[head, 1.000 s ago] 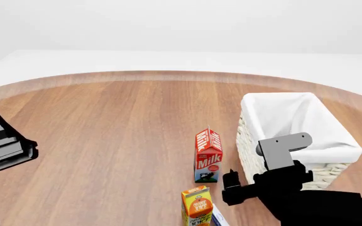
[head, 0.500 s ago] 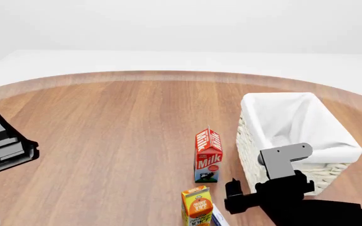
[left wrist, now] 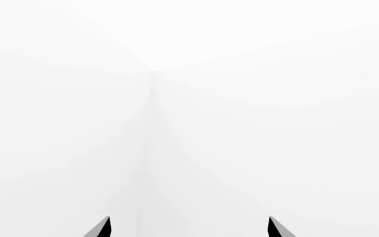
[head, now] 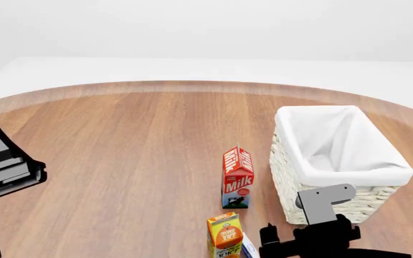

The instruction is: Pick up the cream cheese box and the butter, and put them in the basket.

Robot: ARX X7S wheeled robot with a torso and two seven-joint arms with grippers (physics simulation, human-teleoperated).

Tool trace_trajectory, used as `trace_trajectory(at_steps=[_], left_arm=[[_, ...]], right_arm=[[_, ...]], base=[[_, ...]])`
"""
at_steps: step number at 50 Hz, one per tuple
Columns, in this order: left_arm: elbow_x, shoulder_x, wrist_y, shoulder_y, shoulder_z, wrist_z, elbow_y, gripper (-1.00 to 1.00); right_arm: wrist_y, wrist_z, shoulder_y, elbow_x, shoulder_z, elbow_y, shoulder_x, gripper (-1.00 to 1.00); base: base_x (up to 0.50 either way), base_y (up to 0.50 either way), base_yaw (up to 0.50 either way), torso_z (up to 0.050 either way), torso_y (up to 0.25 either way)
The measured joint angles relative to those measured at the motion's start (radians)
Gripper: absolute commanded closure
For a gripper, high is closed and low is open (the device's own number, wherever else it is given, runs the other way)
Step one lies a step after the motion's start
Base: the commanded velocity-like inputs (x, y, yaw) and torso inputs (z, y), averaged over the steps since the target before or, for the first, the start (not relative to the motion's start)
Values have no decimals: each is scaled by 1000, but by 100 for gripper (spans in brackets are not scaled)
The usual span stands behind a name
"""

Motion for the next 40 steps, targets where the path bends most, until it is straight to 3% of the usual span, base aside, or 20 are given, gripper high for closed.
trace_trajectory(at_steps=[40], left_arm=[[-9,-9,8,3,10,-10,-11,-100]], right_arm=[[0,-71,-47,-114,-95,11,-30,-100]], base=[[0,0,0,0,0]])
